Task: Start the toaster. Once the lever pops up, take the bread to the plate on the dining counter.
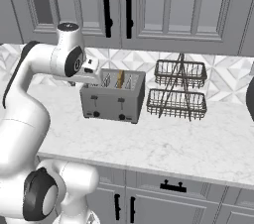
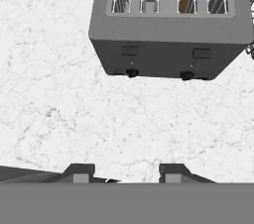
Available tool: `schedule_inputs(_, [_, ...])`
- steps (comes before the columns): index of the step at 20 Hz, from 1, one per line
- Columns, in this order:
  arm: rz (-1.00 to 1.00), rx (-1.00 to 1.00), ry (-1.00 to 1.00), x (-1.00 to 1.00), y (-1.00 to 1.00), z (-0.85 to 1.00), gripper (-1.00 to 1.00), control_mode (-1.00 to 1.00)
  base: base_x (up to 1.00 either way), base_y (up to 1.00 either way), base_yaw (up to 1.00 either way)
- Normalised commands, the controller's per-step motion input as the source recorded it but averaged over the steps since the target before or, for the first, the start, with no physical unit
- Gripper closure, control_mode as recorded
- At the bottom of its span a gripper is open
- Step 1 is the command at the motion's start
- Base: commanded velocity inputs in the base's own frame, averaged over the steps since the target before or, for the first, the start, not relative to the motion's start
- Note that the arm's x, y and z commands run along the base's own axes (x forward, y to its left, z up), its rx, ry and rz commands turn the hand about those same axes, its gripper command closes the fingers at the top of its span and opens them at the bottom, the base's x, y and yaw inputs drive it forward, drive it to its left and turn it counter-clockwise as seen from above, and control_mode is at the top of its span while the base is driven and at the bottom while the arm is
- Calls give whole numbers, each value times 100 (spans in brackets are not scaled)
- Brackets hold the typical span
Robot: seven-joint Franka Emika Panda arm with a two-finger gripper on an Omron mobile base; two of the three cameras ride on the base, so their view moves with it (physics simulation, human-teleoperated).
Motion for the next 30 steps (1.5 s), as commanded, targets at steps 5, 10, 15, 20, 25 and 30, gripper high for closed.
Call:
schedule_inputs(5, [8, 0, -8, 14, -21, 0, -100, -100, 0, 0, 0])
schedule_inputs(10, [17, 0, -11, 9, -55, -1, -100, -100, 0, 0, 0])
schedule_inputs(15, [11, 0, -2, 0, -73, -21, 100, -100, 0, 0, 0])
schedule_inputs(20, [2, 1, 0, -4, -21, -9, 100, -100, 0, 0, 0])
schedule_inputs(25, [-6, 0, 0, 15, 5, -26, 100, -100, 0, 0, 0])
schedule_inputs(30, [-16, -3, 1, 74, 0, -66, 100, -100, 0, 0, 0])
